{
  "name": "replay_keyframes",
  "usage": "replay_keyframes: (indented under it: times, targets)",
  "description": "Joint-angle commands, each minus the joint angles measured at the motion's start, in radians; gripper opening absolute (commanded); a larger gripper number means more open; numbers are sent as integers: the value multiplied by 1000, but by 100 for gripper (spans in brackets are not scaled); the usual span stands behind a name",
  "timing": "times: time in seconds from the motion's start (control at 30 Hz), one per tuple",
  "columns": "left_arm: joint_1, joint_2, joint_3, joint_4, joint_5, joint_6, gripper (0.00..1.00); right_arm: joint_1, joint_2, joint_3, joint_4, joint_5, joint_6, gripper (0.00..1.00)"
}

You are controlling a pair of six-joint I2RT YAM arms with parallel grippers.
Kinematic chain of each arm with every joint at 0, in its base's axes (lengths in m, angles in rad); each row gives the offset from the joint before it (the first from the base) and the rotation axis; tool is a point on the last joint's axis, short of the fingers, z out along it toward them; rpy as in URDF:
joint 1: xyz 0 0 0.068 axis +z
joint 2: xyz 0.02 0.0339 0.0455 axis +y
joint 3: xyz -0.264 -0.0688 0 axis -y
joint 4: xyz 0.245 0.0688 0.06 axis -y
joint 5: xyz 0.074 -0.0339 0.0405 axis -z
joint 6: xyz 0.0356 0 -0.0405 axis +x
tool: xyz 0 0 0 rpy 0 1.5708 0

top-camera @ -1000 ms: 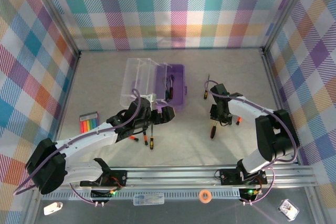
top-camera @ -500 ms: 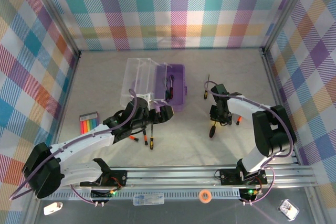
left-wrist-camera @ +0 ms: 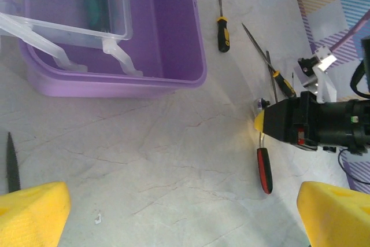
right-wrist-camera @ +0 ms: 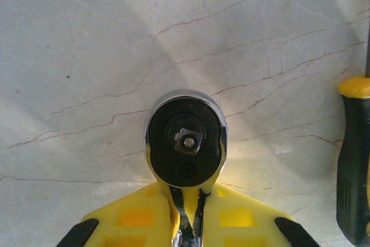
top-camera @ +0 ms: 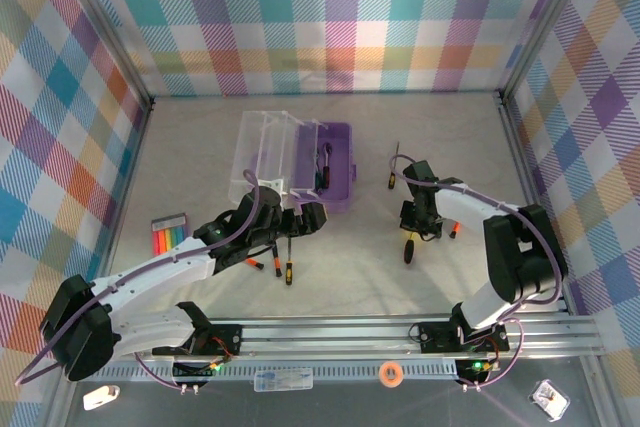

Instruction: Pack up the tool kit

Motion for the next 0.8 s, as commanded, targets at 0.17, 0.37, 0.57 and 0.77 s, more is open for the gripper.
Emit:
replay_keyframes:
  times: [0.17,0.37,0.57,0.77]
  targets:
    - [-9,-66,43,-91,-125,18,100,-4,-68,69,-11,-30,-35,14]
    - [-8,-108,46,-148,-175,30,100,0,-89,111,-32,-53,-45,14]
    - [-7,-146,69,-314,-397,-49,100,47,-68,233,-53,-65,-46,13]
    - [-4,-132,103,-504,-578,-186,100,140,41,428,-79,-55,-59,13]
